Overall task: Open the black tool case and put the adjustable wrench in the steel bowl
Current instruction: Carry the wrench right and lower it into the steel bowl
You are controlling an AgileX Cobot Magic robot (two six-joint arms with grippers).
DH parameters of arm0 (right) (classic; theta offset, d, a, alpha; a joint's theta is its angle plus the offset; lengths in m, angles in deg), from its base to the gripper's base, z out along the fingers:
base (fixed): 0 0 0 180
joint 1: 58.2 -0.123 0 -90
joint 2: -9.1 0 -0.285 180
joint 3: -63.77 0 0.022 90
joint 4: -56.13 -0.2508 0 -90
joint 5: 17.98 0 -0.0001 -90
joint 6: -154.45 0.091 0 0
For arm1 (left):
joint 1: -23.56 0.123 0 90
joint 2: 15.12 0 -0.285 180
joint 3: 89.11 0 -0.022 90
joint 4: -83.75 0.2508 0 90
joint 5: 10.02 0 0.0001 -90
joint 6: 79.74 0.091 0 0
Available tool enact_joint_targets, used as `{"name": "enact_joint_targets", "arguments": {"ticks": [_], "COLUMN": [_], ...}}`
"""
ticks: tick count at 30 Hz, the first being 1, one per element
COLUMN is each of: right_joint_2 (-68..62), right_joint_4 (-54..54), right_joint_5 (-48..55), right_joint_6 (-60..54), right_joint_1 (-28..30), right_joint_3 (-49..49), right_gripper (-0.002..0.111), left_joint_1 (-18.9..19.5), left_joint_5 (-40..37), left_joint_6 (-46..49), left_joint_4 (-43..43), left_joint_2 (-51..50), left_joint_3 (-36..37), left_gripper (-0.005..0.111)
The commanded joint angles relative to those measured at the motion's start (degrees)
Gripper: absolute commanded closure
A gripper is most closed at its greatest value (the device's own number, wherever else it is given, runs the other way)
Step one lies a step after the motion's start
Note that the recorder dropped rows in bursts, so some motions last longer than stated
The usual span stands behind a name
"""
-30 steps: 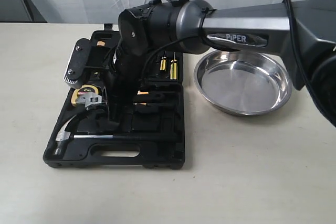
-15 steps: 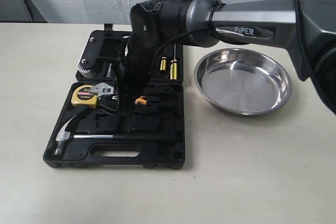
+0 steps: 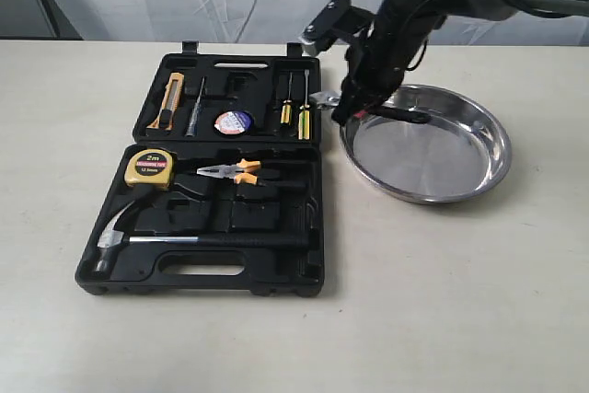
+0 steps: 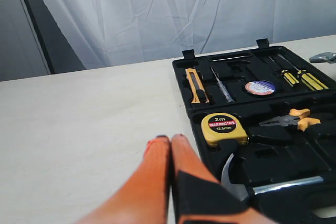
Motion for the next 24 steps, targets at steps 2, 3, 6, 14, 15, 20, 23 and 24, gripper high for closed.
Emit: {"name": "enact_joint_targets", "arguments": {"ticks": [2, 3, 6, 14, 15, 20, 23, 24], "right_joint_2": [0.79, 0.79, 0.79, 0.79, 0.79, 0.79, 0.79, 0.79], "right_joint_4": [-1.44, -1.44, -1.65, -1.13, -1.13, -1.04, -0.35, -0.36], "right_joint_5": [3.23, 4.60, 6.14, 9.01, 9.01, 9.22, 9.22, 9.11], "right_joint_6": [0.84, 0.84, 0.84, 0.84, 0.97, 0.97, 0.97, 1.06], "right_joint_1": [6.67, 7.94, 9.97, 11.22, 11.22, 11.22, 11.22, 11.22], "right_joint_3": [-0.16, -0.16, -0.16, -0.16, -0.16, -0.16, -0.16, -0.16], "right_gripper": [0.108, 0.108, 0.108, 0.106, 0.102, 0.068, 0.062, 0.062], "left_joint_1": [-0.06, -0.06, -0.06, -0.06, -0.06, -0.06, -0.06, -0.06], "left_joint_5": [0.05, 0.05, 0.05, 0.05, 0.05, 0.05, 0.05, 0.05], "left_joint_6": [-0.04, -0.04, -0.04, -0.04, -0.04, -0.04, -0.04, -0.04], "left_joint_4": [0.19, 0.19, 0.19, 0.19, 0.19, 0.19, 0.19, 0.19], "left_joint_2": [-0.20, -0.20, -0.20, -0.20, -0.20, -0.20, -0.20, -0.20], "left_joint_3": [-0.12, -0.12, -0.12, -0.12, -0.12, -0.12, -0.12, -0.12], "left_gripper": [0.106, 0.106, 0.106, 0.106, 0.106, 0.106, 0.106, 0.106]}}
